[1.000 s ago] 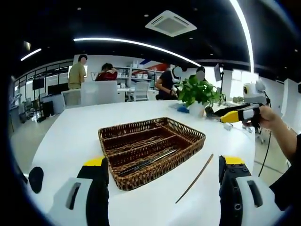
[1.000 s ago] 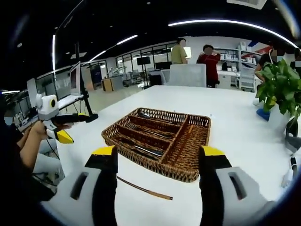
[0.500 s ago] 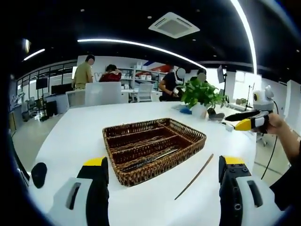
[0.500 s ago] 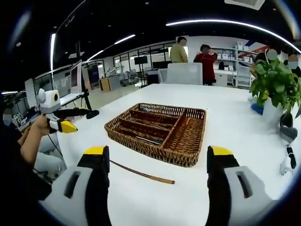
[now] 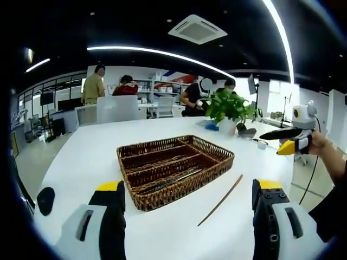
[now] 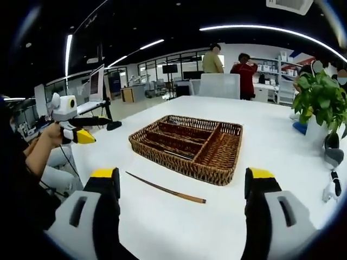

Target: Arrange the knives, forks, and spoons in their matching storage slots by inserting each utensil handle-first until every utensil is classified and aligned in the correct compartment

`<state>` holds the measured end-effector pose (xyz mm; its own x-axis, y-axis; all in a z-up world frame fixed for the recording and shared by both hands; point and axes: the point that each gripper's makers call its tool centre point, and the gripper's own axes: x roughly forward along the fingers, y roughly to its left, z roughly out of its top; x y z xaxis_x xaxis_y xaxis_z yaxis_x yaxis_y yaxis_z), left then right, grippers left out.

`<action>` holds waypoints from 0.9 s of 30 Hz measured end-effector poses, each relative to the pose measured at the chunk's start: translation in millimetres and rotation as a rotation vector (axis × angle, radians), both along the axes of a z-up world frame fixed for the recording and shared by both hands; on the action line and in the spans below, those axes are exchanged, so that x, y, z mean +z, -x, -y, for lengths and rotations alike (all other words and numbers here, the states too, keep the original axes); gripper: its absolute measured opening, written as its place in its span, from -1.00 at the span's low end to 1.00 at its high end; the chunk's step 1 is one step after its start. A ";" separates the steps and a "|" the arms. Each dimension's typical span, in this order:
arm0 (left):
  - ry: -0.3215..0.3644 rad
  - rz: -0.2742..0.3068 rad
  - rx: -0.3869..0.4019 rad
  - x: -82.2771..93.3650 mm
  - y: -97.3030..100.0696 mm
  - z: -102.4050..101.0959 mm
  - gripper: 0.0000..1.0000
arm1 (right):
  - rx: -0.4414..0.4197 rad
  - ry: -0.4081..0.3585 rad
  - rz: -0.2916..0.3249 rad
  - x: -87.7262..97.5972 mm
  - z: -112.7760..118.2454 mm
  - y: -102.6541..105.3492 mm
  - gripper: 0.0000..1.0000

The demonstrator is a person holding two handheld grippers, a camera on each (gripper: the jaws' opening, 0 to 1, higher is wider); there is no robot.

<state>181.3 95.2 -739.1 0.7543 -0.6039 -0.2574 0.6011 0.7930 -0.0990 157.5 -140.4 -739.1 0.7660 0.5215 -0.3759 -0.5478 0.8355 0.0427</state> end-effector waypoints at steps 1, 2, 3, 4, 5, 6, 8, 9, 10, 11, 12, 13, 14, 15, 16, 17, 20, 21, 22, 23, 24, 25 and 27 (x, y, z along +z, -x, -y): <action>-0.002 -0.001 0.005 -0.4 0.1 -1.1 0.99 | 0.001 0.008 0.000 -1.0 -0.2 1.8 0.99; -0.004 -0.001 0.006 -0.5 0.4 -1.5 0.99 | -0.001 0.012 0.000 -1.5 0.2 2.2 0.99; -0.005 0.000 0.008 -0.4 0.7 -2.0 0.99 | -0.003 0.013 -0.002 -2.0 0.8 2.5 0.99; -0.005 0.001 0.007 -0.3 1.2 -2.2 0.99 | -0.004 0.012 -0.004 -2.4 1.0 3.0 0.99; -0.004 0.001 0.005 -0.2 1.6 -2.2 0.99 | -0.004 0.009 -0.005 -2.5 1.1 3.3 0.99; -0.004 0.002 0.002 -0.1 2.3 -1.7 0.99 | -0.007 0.003 -0.005 -2.4 1.3 3.3 0.99; -0.006 0.004 -0.004 -0.2 3.5 -1.0 0.99 | -0.012 0.001 -0.008 -2.9 2.5 3.1 0.99; -0.007 0.003 -0.006 -0.5 4.0 -0.8 0.99 | -0.013 0.002 -0.009 -3.1 3.1 3.0 0.99; -0.010 0.002 -0.009 -1.0 4.7 -0.6 0.99 | -0.015 0.003 -0.009 -3.0 3.8 2.7 0.99; -0.010 0.002 -0.010 -1.2 5.1 -0.4 0.99 | -0.016 0.003 -0.009 -2.9 4.0 2.7 0.99; -0.010 0.001 -0.010 -1.4 5.4 -0.1 0.99 | -0.015 0.003 -0.011 -2.9 4.1 2.2 0.99; -0.010 -0.001 -0.012 -1.7 5.8 0.2 0.99 | -0.013 0.004 -0.013 -3.0 4.0 2.2 0.99; -0.009 -0.003 -0.013 -1.8 6.1 0.6 0.99 | -0.012 0.004 -0.012 -2.6 3.9 1.9 0.99; -0.009 -0.003 -0.014 -1.8 6.2 1.0 0.99 | -0.012 0.004 -0.011 -2.1 3.7 1.3 0.99; -0.010 -0.002 -0.016 -1.7 6.3 1.7 0.99 | -0.010 0.003 -0.012 -1.9 3.3 1.0 0.99; -0.011 0.000 -0.019 -1.6 6.3 2.5 0.99 | -0.009 0.003 -0.012 -1.7 3.0 0.7 0.99; -0.021 -0.001 -0.034 -2.3 6.7 6.3 0.99 | 0.000 0.006 -0.011 -0.8 0.9 0.2 0.99; -0.028 -0.001 -0.041 -2.8 6.9 7.6 0.99 | 0.001 0.006 -0.011 -0.8 0.7 0.2 0.99; -0.036 -0.003 -0.047 -3.4 6.6 9.3 0.99 | 0.002 0.007 -0.011 -0.8 0.5 -0.1 0.99; -0.040 -0.005 -0.051 -3.7 6.1 10.3 0.99 | 0.001 0.007 -0.011 -0.9 0.4 -0.4 0.99; -0.043 -0.006 -0.056 -3.9 6.1 10.8 0.99 | 0.000 0.007 -0.013 -1.1 0.4 -0.7 0.99; -0.045 -0.005 -0.058 -3.7 6.0 11.1 0.99 | 0.000 0.008 -0.011 -1.1 0.4 -0.9 0.99; -0.039 -0.001 -0.056 -2.1 4.2 10.6 0.99 | -0.001 0.013 -0.015 -2.3 0.8 -1.2 0.99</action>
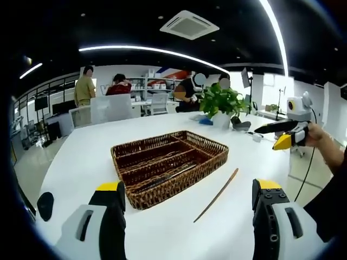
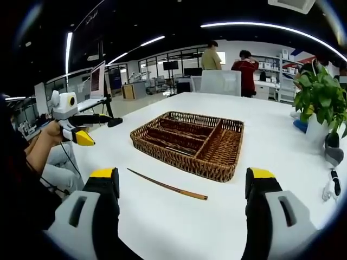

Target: Arrange the knives, forks, and spoons in their matching storage slots by inserting each utensil handle-first until every utensil is classified and aligned in the correct compartment

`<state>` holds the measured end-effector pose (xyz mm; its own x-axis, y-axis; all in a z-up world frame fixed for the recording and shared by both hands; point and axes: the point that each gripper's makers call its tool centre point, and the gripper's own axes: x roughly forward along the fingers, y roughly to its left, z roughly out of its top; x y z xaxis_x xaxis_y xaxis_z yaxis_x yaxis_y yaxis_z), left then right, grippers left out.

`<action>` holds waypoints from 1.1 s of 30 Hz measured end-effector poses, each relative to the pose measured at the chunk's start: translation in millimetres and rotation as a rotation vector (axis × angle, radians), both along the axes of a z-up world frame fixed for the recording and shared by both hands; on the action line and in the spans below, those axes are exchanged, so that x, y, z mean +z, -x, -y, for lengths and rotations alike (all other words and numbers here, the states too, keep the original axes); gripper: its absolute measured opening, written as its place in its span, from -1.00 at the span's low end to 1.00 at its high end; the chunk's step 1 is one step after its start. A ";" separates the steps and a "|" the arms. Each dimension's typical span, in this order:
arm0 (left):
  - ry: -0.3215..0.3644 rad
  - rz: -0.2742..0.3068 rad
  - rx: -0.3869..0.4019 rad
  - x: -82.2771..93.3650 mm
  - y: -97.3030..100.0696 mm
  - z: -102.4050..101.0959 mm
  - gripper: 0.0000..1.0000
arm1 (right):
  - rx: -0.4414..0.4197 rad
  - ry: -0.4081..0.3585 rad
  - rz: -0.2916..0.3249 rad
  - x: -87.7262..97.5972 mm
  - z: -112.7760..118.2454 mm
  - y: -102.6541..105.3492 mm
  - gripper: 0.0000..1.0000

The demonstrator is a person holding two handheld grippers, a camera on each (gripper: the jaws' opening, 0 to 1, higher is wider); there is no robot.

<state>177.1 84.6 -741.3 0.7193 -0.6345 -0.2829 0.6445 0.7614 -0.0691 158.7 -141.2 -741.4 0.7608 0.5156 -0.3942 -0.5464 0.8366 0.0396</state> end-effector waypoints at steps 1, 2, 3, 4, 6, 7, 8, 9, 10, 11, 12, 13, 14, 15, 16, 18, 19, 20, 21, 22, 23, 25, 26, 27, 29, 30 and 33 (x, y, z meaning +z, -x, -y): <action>0.002 0.001 0.000 0.4 -0.4 -0.1 0.99 | 0.000 0.003 0.000 -0.4 0.1 -0.1 0.99; 0.003 0.003 0.000 0.8 -0.8 0.0 0.99 | 0.000 0.006 -0.002 -1.1 0.0 0.0 0.99; 0.002 0.002 -0.002 0.7 -0.9 0.3 0.99 | 0.001 0.006 -0.004 -1.6 0.0 -0.2 0.99; -0.001 0.001 -0.005 0.4 -1.0 0.8 0.99 | 0.002 0.006 -0.006 -2.1 -0.3 -0.3 0.99; -0.008 -0.003 -0.011 -0.6 -1.0 2.3 0.98 | 0.003 0.013 -0.009 -3.5 -0.1 -0.7 0.99; -0.011 -0.003 -0.017 -0.9 -0.9 3.2 0.97 | 0.002 0.017 -0.011 -4.2 0.2 -1.0 0.99; -0.012 -0.004 -0.019 -1.1 -1.0 3.7 0.96 | 0.000 0.017 -0.012 -4.5 0.4 -1.4 0.99; -0.014 -0.007 -0.026 -1.5 -0.8 4.8 0.95 | 0.000 0.017 -0.012 -4.6 0.4 -1.6 0.99; -0.022 -0.015 -0.045 -2.8 0.6 7.8 0.94 | 0.000 0.017 -0.012 -4.7 0.3 -1.6 0.99; -0.030 -0.023 -0.066 -4.1 2.6 10.7 0.93 | 0.003 0.016 -0.012 -4.7 -0.5 -1.6 0.99; -0.044 -0.027 -0.086 -5.5 3.9 14.0 0.93 | 0.003 0.015 -0.012 -4.8 -0.7 -1.6 0.99; -0.057 -0.028 -0.095 -6.9 4.5 15.7 0.93 | 0.003 0.016 -0.014 -5.7 -0.9 -1.9 0.99; -0.072 -0.032 -0.108 -8.6 4.9 18.2 0.93 | 0.003 0.018 -0.015 -6.2 -1.2 -1.8 0.99; -0.072 -0.031 -0.110 -8.6 4.4 19.5 0.92 | 0.005 0.019 -0.015 -6.4 -1.7 -1.7 0.99; -0.072 -0.030 -0.114 -8.5 4.0 21.0 0.92 | 0.006 0.017 -0.015 -6.5 -2.5 -1.5 0.99; -0.065 -0.030 -0.123 -7.8 4.1 22.4 0.91 | 0.007 0.015 -0.014 -6.1 -4.2 -1.0 0.99; -0.066 -0.030 -0.127 -7.7 3.8 23.0 0.91 | 0.006 0.016 -0.011 -5.7 -4.8 -1.0 0.99; -0.069 -0.028 -0.130 -7.8 3.3 24.0 0.92 | 0.007 0.017 -0.011 -5.4 -5.6 -0.7 0.99; -0.070 -0.027 -0.131 -7.8 3.1 24.2 0.93 | 0.008 0.017 -0.009 -5.2 -6.1 -0.6 0.99; -0.073 -0.026 -0.136 -8.0 2.8 25.4 0.93 | 0.009 0.017 -0.008 -4.8 -6.4 -0.6 0.99; -0.083 -0.022 -0.163 -8.7 4.2 29.1 0.90 | 0.009 0.018 -0.007 -4.6 -6.6 -0.7 0.99; -0.080 -0.028 -0.188 -8.9 7.0 35.7 0.85 | 0.005 0.020 -0.004 -4.2 -6.9 -0.5 0.99; -0.080 -0.028 -0.194 -9.0 7.3 37.9 0.85 | 0.005 0.020 -0.002 -3.9 -7.6 -0.2 0.99; -0.082 -0.027 -0.200 -9.4 7.0 39.1 0.84 | 0.006 0.019 -0.002 -3.8 -8.3 0.1 0.99; -0.097 -0.028 -0.226 -11.9 8.1 42.5 0.81 | 0.009 0.019 -0.004 -4.3 -9.9 1.0 0.99; -0.099 -0.030 -0.233 -12.7 8.0 43.8 0.80 | 0.009 0.021 -0.004 -4.6 -10.5 1.3 0.99; -0.117 -0.032 -0.271 -16.8 8.4 49.3 0.65 | 0.013 0.029 -0.010 -6.6 -12.2 2.6 0.98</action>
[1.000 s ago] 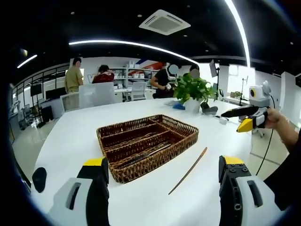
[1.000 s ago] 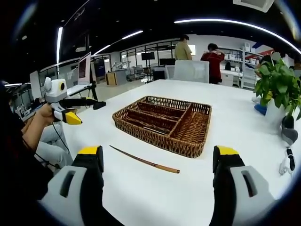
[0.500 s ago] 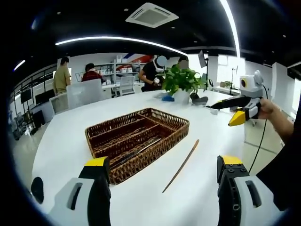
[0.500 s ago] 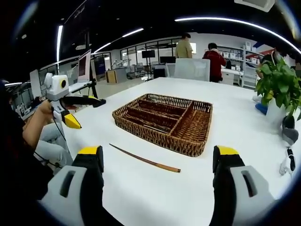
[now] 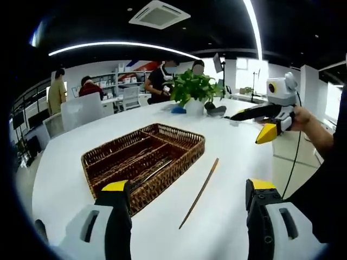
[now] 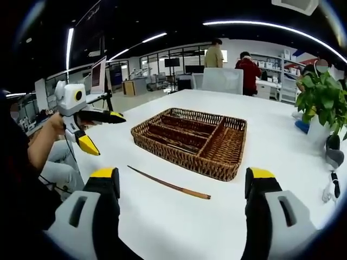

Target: Arrange the knives, forks, and spoons in their matching storage slots by inserting each utensil handle-first until every utensil is classified and aligned in the correct compartment

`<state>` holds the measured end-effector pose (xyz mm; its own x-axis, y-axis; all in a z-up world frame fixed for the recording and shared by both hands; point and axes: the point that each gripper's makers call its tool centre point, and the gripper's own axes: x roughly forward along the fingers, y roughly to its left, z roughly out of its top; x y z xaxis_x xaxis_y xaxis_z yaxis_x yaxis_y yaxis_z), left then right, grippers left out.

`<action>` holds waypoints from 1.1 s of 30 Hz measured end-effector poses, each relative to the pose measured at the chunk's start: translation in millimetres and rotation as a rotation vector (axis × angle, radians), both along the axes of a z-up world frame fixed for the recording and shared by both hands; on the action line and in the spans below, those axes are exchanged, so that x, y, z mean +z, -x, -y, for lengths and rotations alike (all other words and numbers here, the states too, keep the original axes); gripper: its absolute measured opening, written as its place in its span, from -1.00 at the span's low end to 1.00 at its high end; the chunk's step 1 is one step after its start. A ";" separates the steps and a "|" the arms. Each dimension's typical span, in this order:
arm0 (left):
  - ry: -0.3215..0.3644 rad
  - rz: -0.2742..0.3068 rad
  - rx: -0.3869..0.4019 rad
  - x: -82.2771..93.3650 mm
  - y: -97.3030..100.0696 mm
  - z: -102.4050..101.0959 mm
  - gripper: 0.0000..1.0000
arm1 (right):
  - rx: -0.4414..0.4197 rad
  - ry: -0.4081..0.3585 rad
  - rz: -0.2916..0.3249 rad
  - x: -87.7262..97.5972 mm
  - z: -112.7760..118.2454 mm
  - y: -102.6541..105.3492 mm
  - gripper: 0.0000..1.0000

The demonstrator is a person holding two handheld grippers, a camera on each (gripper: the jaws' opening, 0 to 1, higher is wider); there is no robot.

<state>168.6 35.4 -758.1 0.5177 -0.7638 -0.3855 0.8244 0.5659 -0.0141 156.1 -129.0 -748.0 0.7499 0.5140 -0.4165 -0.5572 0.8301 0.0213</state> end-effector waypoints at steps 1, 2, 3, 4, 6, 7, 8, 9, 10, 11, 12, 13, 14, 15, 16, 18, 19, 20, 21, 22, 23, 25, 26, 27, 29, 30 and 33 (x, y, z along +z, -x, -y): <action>-0.013 -0.003 -0.026 -2.2 2.5 2.3 0.58 | 0.001 0.002 0.000 -0.5 -0.3 0.4 0.97; -0.024 -0.010 -0.053 -5.0 4.7 5.6 0.52 | 0.001 0.005 -0.001 -1.2 -0.6 0.8 0.97; -0.025 -0.013 -0.057 -6.1 4.7 7.6 0.50 | 0.002 0.007 -0.003 -1.7 -0.6 1.2 0.96; -0.028 -0.016 -0.064 -7.3 4.6 9.4 0.48 | 0.002 0.008 -0.003 -1.8 -0.6 1.5 0.95; -0.045 -0.021 -0.079 -11.2 4.1 13.0 0.45 | -0.005 0.008 0.006 -0.5 0.2 1.1 0.93; -0.055 -0.026 -0.084 -13.2 3.9 14.0 0.44 | -0.006 0.008 0.008 0.1 0.7 1.0 0.93; -0.067 -0.030 -0.094 -15.5 3.7 16.0 0.43 | -0.005 0.010 0.007 0.5 0.7 1.3 0.93; -0.071 -0.032 -0.096 -16.3 2.4 17.6 0.42 | -0.005 0.011 0.008 1.0 0.8 1.6 0.93; -0.073 -0.036 -0.101 -16.9 2.0 19.1 0.40 | -0.005 0.012 0.010 1.6 0.9 1.6 0.93; -0.077 -0.044 -0.110 -18.2 2.5 20.5 0.38 | -0.006 0.012 0.011 2.0 1.2 1.7 0.93; -0.089 -0.055 -0.125 -20.7 3.1 22.9 0.36 | -0.007 0.013 0.013 2.4 1.6 1.8 0.93; -0.099 -0.058 -0.133 -22.3 3.0 24.3 0.33 | -0.006 0.014 0.013 2.6 1.8 1.6 0.93; -0.115 -0.062 -0.137 -24.9 1.9 26.3 0.30 | -0.006 0.014 0.014 2.7 1.9 1.6 0.93; -0.127 -0.068 -0.147 -27.2 2.1 27.7 0.26 | -0.007 0.013 0.014 2.7 1.9 1.9 0.93; -0.142 -0.077 -0.160 -30.4 1.8 30.3 0.24 | -0.006 0.014 0.013 2.2 1.8 2.3 0.93; -0.169 -0.094 -0.178 -36.6 1.7 34.2 0.20 | -0.005 0.015 0.010 0.5 1.4 2.9 0.92; -0.179 -0.098 -0.185 -38.7 1.5 35.8 0.14 | -0.004 0.016 0.008 -0.4 1.2 3.3 0.92; -0.186 -0.102 -0.193 -40.8 1.5 37.7 0.10 | -0.003 0.017 0.006 -1.1 1.0 3.6 0.92; -0.196 -0.114 -0.205 -44.0 1.5 40.4 0.06 | -0.003 0.018 0.005 -2.1 0.9 3.9 0.92; -0.206 -0.123 -0.211 -46.4 1.7 41.9 0.02 | -0.002 0.018 0.003 -2.8 0.8 4.3 0.91; -0.219 -0.128 -0.220 -48.7 1.8 43.2 -0.01 | -0.002 0.020 0.001 -3.5 0.8 4.7 0.91; -0.238 -0.134 -0.238 -52.3 1.3 46.5 -0.08 | -0.002 0.021 0.001 -4.4 1.1 5.4 0.90; -0.244 -0.139 -0.248 -54.5 0.2 49.6 -0.13 | -0.003 0.021 0.001 -4.4 1.1 5.4 0.90; -0.256 -0.154 -0.259 -57.6 0.1 51.6 -0.17 | -0.002 0.019 0.001 -4.6 1.2 5.6 0.90; -0.272 -0.161 -0.265 -60.9 -2.1 54.7 -0.22 | -0.002 0.019 0.000 -5.1 1.4 6.0 0.89; -0.296 -0.177 -0.274 -65.0 -1.6 55.3 -0.24 | -0.002 0.019 0.000 -5.2 1.5 6.2 0.89; -0.326 -0.186 -0.291 -70.5 -3.4 59.3 -0.32 | -0.003 0.019 0.000 -6.0 2.2 7.0 0.89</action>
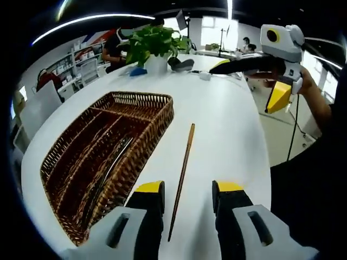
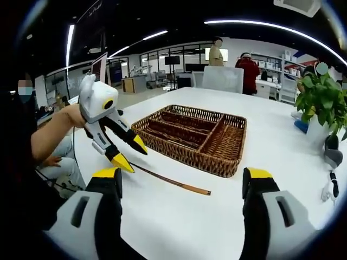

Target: Arrange the knives, forks, and spoons in their matching storage slots by inserting each utensil handle-first until every utensil is classified and aligned in the correct compartment

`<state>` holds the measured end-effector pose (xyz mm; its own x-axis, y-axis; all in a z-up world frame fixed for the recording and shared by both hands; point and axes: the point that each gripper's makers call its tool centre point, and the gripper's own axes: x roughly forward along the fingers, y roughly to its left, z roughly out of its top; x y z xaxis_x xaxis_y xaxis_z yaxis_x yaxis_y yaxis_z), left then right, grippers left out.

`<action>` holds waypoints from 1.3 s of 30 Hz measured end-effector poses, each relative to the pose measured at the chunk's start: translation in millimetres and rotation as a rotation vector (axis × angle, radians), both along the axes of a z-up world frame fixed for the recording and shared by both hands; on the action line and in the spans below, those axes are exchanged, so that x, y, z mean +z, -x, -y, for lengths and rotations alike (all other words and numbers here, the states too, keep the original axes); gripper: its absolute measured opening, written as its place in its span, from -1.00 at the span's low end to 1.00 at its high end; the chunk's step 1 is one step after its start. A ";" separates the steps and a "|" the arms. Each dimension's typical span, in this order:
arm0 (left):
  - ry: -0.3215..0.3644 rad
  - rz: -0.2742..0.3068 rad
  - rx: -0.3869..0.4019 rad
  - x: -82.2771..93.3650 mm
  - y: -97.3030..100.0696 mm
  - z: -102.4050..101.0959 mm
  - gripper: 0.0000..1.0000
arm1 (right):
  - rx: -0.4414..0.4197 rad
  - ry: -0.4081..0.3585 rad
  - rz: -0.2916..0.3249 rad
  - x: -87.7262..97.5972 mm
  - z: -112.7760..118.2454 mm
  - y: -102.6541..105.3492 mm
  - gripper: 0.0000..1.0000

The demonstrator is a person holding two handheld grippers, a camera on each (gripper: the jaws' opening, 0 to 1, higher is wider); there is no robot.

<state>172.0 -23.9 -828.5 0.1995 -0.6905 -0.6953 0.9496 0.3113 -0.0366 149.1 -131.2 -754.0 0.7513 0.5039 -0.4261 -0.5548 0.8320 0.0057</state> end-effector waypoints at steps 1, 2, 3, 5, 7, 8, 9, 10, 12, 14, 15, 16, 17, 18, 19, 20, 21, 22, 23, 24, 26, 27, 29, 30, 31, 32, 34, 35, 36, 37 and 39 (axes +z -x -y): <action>-0.023 -0.015 -0.006 -3.9 -0.5 1.6 -0.34 | -0.001 0.001 -0.001 -0.7 0.6 0.3 0.89; -0.025 -0.015 -0.007 -4.3 -0.6 1.9 -0.35 | -0.001 0.001 -0.001 -0.8 0.7 0.3 0.89; -0.027 -0.015 -0.008 -4.7 -0.8 2.2 -0.38 | -0.002 0.001 -0.001 -0.9 0.8 0.4 0.88; -0.063 -0.022 -0.031 -12.2 -3.8 6.7 -0.42 | -0.003 -0.001 -0.002 -2.0 1.6 1.1 0.88; -0.074 -0.018 -0.030 -15.7 -8.3 9.2 -0.49 | -0.003 -0.001 -0.002 -2.9 1.6 2.1 0.87; -0.081 -0.021 -0.032 -17.9 -9.9 10.4 -0.51 | -0.005 0.003 -0.003 -4.0 2.4 2.4 0.87; -0.084 -0.027 -0.037 -19.6 -10.2 11.6 -0.53 | -0.007 0.005 -0.005 -4.9 3.0 2.8 0.87; -0.084 -0.032 -0.041 -21.9 -11.1 14.0 -0.53 | -0.008 0.005 -0.006 -5.6 3.6 3.2 0.87; -0.085 -0.030 -0.051 -25.6 -12.1 18.1 -0.57 | -0.011 0.001 -0.009 -6.6 4.5 4.2 0.87; -0.084 -0.025 -0.059 -27.4 -12.0 21.1 -0.58 | -0.014 -0.001 -0.010 -7.1 5.3 4.8 0.86; -0.083 -0.023 -0.063 -28.1 -12.0 22.5 -0.60 | -0.015 0.000 -0.010 -7.3 5.7 4.9 0.86; -0.077 -0.022 -0.067 -29.1 -12.6 25.4 -0.62 | -0.017 -0.001 -0.010 -7.8 6.4 5.1 0.86; -0.074 -0.025 -0.069 -30.7 -13.5 28.1 -0.63 | -0.017 -0.001 -0.012 -8.2 6.7 5.2 0.86; -0.071 -0.023 -0.068 -32.0 -14.8 30.7 -0.63 | -0.017 -0.001 -0.014 -8.9 7.0 5.3 0.86; -0.070 -0.023 -0.068 -32.8 -15.2 32.3 -0.64 | -0.017 -0.001 -0.014 -9.4 7.1 5.2 0.85; -0.069 -0.025 -0.072 -33.8 -15.2 33.8 -0.65 | -0.018 -0.001 -0.015 -9.9 7.2 5.4 0.85; -0.066 -0.025 -0.075 -34.9 -16.1 35.9 -0.65 | -0.019 -0.002 -0.016 -10.2 7.3 5.3 0.85; -0.065 -0.027 -0.075 -35.7 -16.8 37.0 -0.65 | -0.019 -0.003 -0.016 -10.5 7.4 5.4 0.84; -0.057 -0.023 -0.073 -36.2 -18.1 38.9 -0.66 | -0.019 -0.004 -0.017 -10.9 7.4 5.4 0.84; -0.052 -0.027 -0.072 -36.7 -18.9 40.0 -0.67 | -0.019 -0.005 -0.017 -11.3 7.7 5.4 0.84; -0.048 -0.038 -0.078 -39.2 -18.2 41.8 -0.67 | -0.021 -0.003 -0.020 -12.0 8.6 5.6 0.84; -0.049 -0.038 -0.084 -40.3 -17.6 42.4 -0.67 | -0.023 -0.002 -0.020 -12.3 9.3 5.5 0.83; -0.063 -0.034 -0.093 -44.8 -16.9 41.8 -0.68 | -0.025 -0.001 -0.022 -13.1 10.4 5.6 0.83; -0.042 -0.022 -0.107 -42.7 -16.6 45.2 -0.69 | -0.028 -0.002 -0.024 -13.6 11.4 5.7 0.83; -0.040 -0.020 -0.105 -42.2 -17.8 45.8 -0.70 | -0.030 -0.002 -0.024 -13.8 12.0 5.6 0.82; -0.048 -0.022 -0.103 -43.0 -16.9 45.1 -0.71 | -0.032 -0.002 -0.025 -14.2 12.5 5.5 0.82; -0.063 0.012 -0.115 -43.9 -19.1 46.1 -0.77 | -0.032 -0.001 -0.027 -14.8 12.7 5.4 0.82; -0.065 0.015 -0.116 -44.2 -19.5 46.6 -0.80 | -0.033 -0.001 -0.028 -15.3 12.8 5.3 0.82; -0.067 0.018 -0.115 -44.5 -20.0 47.1 -0.82 | -0.031 0.001 -0.029 -15.9 12.6 5.2 0.82; -0.065 0.018 -0.112 -43.9 -20.8 46.5 -0.83 | -0.031 0.003 -0.031 -16.6 12.4 5.0 0.82; -0.063 0.012 -0.106 -43.6 -21.1 46.2 -0.85 | -0.029 0.005 -0.033 -17.3 12.0 4.9 0.81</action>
<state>193.2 -70.2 -872.1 0.1362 -0.6630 -0.7361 0.9776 0.2102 -0.0084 144.2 -143.2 -771.3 0.7513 0.4799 -0.4530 -0.5298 0.8479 0.0196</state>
